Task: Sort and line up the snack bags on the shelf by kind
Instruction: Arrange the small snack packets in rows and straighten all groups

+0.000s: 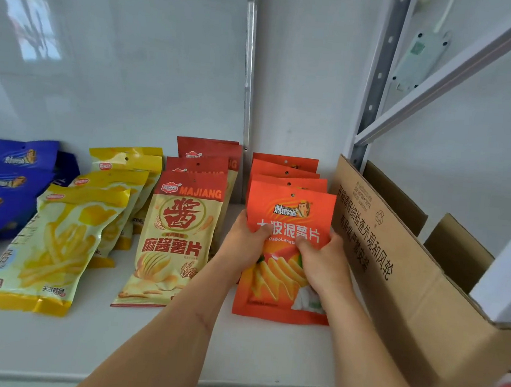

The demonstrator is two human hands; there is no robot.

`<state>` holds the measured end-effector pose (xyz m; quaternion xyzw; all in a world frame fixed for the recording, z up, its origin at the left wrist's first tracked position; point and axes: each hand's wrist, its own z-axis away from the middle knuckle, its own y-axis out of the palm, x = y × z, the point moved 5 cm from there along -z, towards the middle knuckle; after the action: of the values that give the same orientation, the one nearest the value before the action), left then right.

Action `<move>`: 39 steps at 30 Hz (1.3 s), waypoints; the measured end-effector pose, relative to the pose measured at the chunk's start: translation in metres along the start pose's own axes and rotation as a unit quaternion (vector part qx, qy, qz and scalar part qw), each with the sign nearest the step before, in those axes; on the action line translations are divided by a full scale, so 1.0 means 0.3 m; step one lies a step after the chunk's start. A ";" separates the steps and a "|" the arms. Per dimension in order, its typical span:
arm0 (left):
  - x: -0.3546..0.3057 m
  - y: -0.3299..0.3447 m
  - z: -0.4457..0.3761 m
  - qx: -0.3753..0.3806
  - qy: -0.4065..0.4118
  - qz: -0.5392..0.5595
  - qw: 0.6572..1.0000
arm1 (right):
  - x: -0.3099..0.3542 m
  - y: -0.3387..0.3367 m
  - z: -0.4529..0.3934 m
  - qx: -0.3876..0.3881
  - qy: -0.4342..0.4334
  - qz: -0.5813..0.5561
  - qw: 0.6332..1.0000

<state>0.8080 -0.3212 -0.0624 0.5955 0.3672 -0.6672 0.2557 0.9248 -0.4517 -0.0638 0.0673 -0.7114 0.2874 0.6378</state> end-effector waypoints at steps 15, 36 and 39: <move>-0.013 -0.054 0.008 -0.051 -0.023 -0.063 0.996 | 0.043 0.018 -0.019 0.000 0.008 0.050 0.999; 0.006 0.067 0.269 0.006 0.195 -0.579 0.791 | 0.242 0.116 -0.234 0.032 -0.187 0.377 0.907; -0.001 0.060 0.246 0.023 0.197 -0.590 0.783 | 0.238 0.133 -0.277 0.043 -0.200 0.388 0.899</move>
<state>0.7773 -0.3908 -0.0641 0.3866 0.6739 -0.5642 -0.2796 0.9659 -0.3584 -0.0075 -0.1308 -0.7806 0.5226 0.3169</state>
